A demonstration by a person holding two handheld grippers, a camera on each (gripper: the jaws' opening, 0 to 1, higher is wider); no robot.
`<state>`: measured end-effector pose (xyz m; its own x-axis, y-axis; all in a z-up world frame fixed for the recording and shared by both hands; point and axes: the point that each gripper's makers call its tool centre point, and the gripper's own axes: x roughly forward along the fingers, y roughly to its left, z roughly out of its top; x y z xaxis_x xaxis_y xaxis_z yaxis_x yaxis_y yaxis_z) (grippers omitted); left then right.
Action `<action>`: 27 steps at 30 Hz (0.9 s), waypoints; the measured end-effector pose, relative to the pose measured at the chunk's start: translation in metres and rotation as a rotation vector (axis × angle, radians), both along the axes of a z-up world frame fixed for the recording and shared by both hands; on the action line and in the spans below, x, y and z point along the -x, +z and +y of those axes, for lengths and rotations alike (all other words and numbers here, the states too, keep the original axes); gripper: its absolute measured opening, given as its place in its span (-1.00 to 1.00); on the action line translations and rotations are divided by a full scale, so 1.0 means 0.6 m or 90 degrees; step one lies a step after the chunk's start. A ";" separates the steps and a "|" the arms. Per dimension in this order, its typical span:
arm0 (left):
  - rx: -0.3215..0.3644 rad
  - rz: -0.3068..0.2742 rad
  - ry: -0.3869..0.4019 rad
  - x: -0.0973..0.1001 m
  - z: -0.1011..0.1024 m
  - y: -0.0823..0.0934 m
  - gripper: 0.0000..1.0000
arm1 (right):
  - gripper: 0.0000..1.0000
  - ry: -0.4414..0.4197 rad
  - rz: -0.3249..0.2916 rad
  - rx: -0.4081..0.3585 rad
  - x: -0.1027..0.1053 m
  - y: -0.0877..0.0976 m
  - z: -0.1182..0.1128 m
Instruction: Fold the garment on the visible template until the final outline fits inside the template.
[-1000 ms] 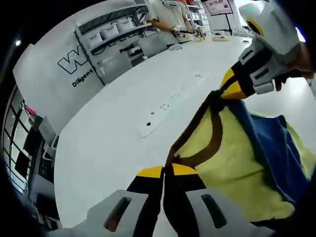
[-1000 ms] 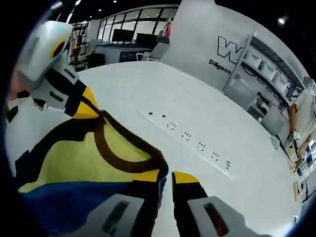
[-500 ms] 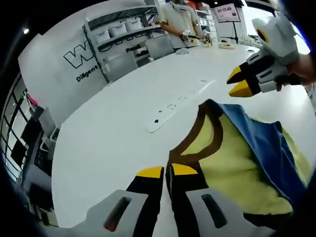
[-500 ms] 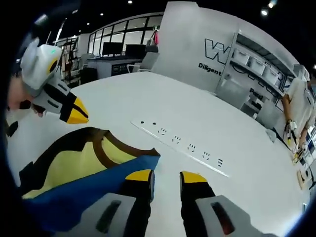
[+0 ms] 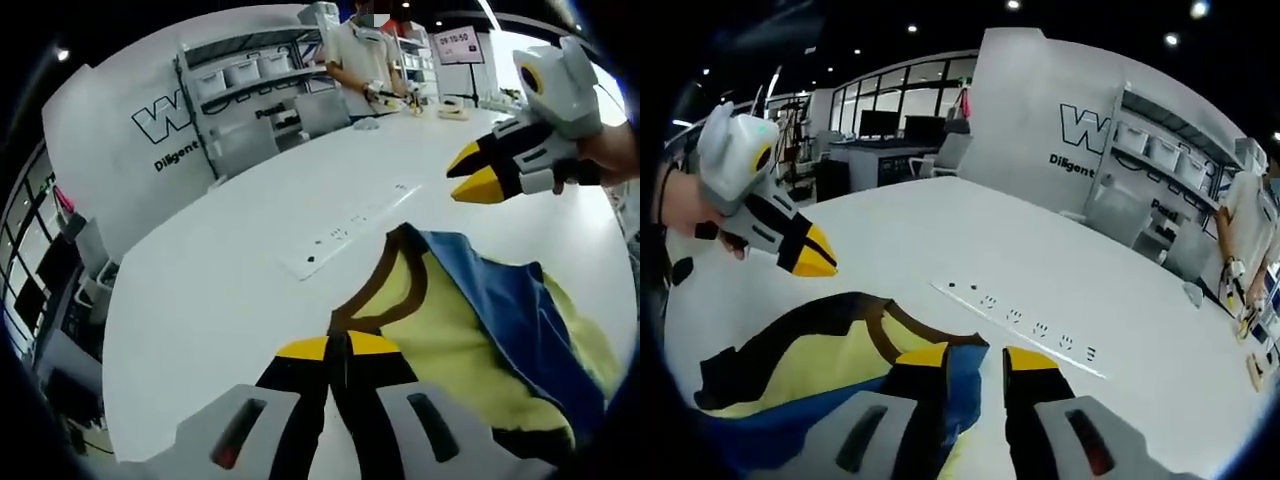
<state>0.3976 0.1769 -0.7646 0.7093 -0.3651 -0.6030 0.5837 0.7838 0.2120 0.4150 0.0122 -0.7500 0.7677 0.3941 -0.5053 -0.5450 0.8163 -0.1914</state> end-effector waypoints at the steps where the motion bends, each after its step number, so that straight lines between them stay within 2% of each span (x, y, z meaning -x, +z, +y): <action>1: 0.003 -0.001 -0.003 0.003 -0.001 0.002 -0.82 | -0.74 -0.001 0.001 0.001 0.003 0.001 0.000; 13: 0.023 -0.013 -0.022 0.043 -0.006 0.029 -0.83 | -0.67 0.007 -0.013 -0.012 0.043 0.017 0.002; 15: 0.040 -0.003 -0.020 0.050 -0.009 0.032 -0.83 | -0.66 0.005 -0.015 -0.021 0.051 0.021 0.001; 20: 0.072 -0.010 -0.012 0.063 -0.012 0.043 -0.84 | -0.65 0.001 -0.019 -0.035 0.076 0.024 0.004; 27: 0.058 -0.023 -0.033 0.092 -0.015 0.052 -0.85 | -0.64 -0.005 -0.025 -0.054 0.101 0.031 0.005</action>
<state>0.3422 0.1677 -0.7331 0.7086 -0.4537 -0.5403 0.6172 0.7697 0.1631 0.3542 0.0155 -0.7315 0.7894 0.4290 -0.4391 -0.5325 0.8344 -0.1421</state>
